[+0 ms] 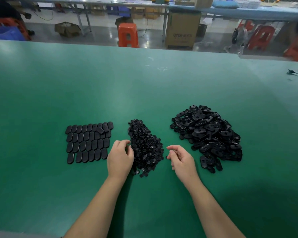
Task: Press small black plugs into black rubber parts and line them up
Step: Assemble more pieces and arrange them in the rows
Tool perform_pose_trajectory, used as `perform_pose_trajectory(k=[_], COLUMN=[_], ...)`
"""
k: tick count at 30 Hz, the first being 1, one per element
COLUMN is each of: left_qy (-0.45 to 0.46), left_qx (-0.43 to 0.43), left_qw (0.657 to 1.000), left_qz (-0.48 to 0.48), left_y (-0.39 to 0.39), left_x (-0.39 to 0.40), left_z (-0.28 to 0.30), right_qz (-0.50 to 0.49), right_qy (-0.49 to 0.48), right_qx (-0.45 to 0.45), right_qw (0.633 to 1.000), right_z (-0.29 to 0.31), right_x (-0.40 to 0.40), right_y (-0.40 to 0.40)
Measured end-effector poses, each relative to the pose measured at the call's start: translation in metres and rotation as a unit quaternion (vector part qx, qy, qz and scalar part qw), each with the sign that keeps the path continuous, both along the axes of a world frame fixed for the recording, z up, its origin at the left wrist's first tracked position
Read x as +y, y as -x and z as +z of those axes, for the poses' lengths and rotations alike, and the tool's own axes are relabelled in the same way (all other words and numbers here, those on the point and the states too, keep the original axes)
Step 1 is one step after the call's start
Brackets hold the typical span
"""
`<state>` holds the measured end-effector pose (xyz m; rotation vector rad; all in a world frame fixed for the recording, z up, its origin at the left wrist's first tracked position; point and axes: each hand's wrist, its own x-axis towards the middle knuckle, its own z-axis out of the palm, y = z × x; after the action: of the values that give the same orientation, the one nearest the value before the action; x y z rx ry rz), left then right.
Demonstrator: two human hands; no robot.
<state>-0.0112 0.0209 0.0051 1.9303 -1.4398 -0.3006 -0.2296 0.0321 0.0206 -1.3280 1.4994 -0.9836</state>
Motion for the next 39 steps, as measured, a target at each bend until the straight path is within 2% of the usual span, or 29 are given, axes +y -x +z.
perform_pose_trajectory(k=[2, 5, 9, 12, 16, 21, 29, 39], left_qy=[-0.006, -0.009, -0.003, -0.001, -0.001, 0.005, 0.001, -0.001], left_qx=[-0.008, -0.017, -0.013, -0.008, -0.006, 0.003, 0.014, 0.012], left_qw=[1.0, 1.0, 1.0, 1.0, 1.0, 1.0, 1.0, 1.0], left_qz=[0.004, 0.012, 0.018, 0.018, 0.015, 0.012, 0.003, -0.003], left_y=[0.0, 0.0, 0.0, 0.0, 0.001, 0.001, 0.001, 0.001], left_x=[-0.001, -0.001, -0.003, -0.002, -0.002, 0.0, 0.001, 0.002], left_z=[-0.002, -0.004, -0.004, -0.004, -0.004, -0.002, 0.0, 0.0], right_qz=[0.027, 0.056, 0.094, 0.146, 0.181, 0.159, 0.127, 0.051], right_qy=[0.015, 0.049, -0.046, -0.118, -0.132, -0.078, -0.05, -0.041], right_qx=[0.072, 0.257, 0.463, 0.521, 0.534, 0.504, 0.44, 0.397], right_qw=[0.997, 0.964, 0.88, 0.833, 0.816, 0.845, 0.887, 0.915], right_z=[0.008, 0.026, 0.047, 0.051, 0.044, 0.038, 0.034, 0.026], right_x=[-0.002, -0.013, -0.027, -0.031, -0.033, -0.031, -0.039, -0.049], right_y=[0.01, 0.04, 0.085, 0.106, 0.112, 0.104, 0.086, 0.079])
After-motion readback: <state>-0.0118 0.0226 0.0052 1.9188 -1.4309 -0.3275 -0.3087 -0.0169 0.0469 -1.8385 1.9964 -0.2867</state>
